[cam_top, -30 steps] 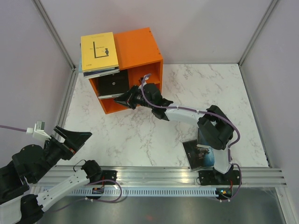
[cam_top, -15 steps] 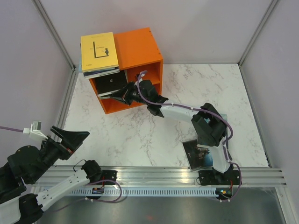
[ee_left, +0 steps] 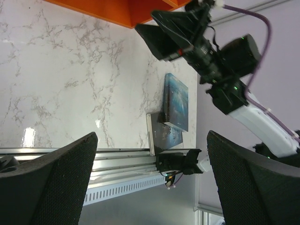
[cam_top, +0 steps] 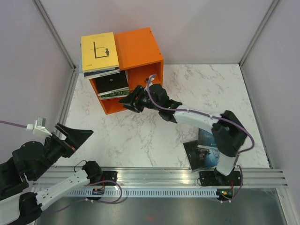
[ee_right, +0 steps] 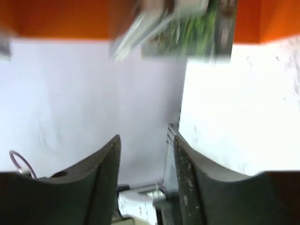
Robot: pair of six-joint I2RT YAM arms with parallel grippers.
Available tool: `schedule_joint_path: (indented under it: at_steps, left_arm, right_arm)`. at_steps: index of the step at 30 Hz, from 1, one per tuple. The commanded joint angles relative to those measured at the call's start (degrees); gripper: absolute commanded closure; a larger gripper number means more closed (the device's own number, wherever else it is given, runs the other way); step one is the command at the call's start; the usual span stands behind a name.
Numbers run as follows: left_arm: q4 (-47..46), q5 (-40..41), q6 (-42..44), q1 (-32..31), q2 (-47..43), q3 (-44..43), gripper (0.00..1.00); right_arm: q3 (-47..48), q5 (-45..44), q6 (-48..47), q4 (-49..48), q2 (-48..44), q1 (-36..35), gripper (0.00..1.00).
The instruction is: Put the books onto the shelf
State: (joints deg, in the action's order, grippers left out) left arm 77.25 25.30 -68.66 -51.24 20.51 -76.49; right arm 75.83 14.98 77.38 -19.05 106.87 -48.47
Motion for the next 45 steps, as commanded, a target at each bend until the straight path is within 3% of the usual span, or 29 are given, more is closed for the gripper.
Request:
schedule_joint_path:
  at_steps: [1, 5, 7, 8, 10, 11, 15, 23, 26, 28, 29, 30, 45]
  left_arm:
    - [-5.9, -0.8, 4.1, -0.4, 5.7, 0.9, 0.0]
    - [-13.5, -4.5, 8.0, -0.4, 10.0, 5.2, 0.0]
    - [-18.5, -6.7, 9.4, -0.4, 12.4, 7.8, 0.0]
    - [-18.5, -7.4, 9.4, -0.4, 13.1, 8.7, 0.0]
    - [-18.5, -7.5, 9.4, -0.3, 15.8, 10.5, 0.0]
    - [-18.5, -7.5, 9.4, -0.3, 16.7, 12.0, 0.0]
    - [-18.5, -7.5, 9.4, -0.3, 23.4, 14.8, 0.0]
    - [-18.5, -7.5, 9.4, -0.3, 37.6, 15.8, 0.0]
    - [-18.5, -7.5, 9.4, -0.1, 39.9, 15.1, 0.0]
    - [-18.5, -7.5, 9.4, 0.5, 40.4, 15.1, 0.0]
    - [-46.4, -10.2, 16.2, 0.9, 40.7, 15.4, 0.0]
    - [-46.8, -40.7, 16.4, 1.2, 40.9, 15.5, 0.0]
    - [-47.0, -50.9, 19.7, 8.4, 41.5, 17.6, 0.01]
  right_arm:
    - [-6.2, -2.4, -11.9, 8.4, -17.2, 0.5, 0.4]
    - [-13.8, -7.0, -20.4, 23.9, -36.9, 5.6, 0.28]
    - [-17.8, -7.2, -23.9, 32.3, -44.6, 14.2, 0.25]
    - [-18.8, -7.2, -25.3, 34.9, -46.4, 21.1, 0.23]
    - [-19.4, -6.5, -27.9, 43.9, -48.3, 28.1, 0.22]
    - [-19.0, -6.5, -30.1, 49.8, -48.3, 35.0, 0.22]
    - [-18.0, -14.2, -31.7, 58.8, -44.9, 42.8, 0.22]
    - [-17.7, -8.3, -34.7, 58.7, -33.5, 67.8, 0.24]
    - [-16.8, -8.7, -36.3, 58.6, -29.4, 73.7, 0.23]
    - [-17.2, -9.1, -36.8, 58.3, -26.6, 75.0, 0.23]
    - [-18.2, -9.1, -36.9, 58.1, -25.7, 75.6, 0.23]
    - [-18.9, -9.5, -36.8, 57.7, -24.9, 75.8, 0.22]
    - [-37.5, -3.6, -36.3, 44.7, -19.9, 76.1, 0.18]
